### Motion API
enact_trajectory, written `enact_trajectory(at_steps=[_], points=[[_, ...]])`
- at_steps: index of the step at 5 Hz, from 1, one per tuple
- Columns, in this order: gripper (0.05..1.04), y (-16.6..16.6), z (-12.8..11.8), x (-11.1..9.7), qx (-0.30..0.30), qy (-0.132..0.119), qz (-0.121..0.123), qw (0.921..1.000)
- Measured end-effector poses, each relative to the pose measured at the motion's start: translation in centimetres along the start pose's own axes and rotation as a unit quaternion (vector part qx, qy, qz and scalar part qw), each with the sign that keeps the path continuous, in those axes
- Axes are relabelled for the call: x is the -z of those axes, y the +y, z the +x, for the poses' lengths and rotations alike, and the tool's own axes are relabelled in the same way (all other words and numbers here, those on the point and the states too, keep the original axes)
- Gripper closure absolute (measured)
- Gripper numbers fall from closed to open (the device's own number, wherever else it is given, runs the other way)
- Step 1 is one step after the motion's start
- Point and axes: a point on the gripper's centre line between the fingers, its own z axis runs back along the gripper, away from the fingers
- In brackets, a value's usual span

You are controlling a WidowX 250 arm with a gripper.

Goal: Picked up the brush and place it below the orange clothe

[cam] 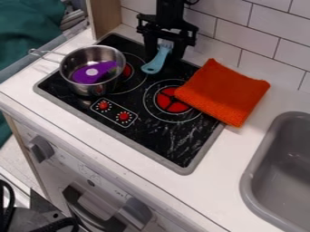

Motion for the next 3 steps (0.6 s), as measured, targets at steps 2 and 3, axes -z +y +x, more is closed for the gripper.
enact_trajectory(at_steps=[2,3], points=[[0.777,0.0,-2.0,-0.9,-0.005,-0.003,0.003,1.0],[0.777,-0.8,-3.0,-3.6,-0.003,-0.036,0.01,0.9993]])
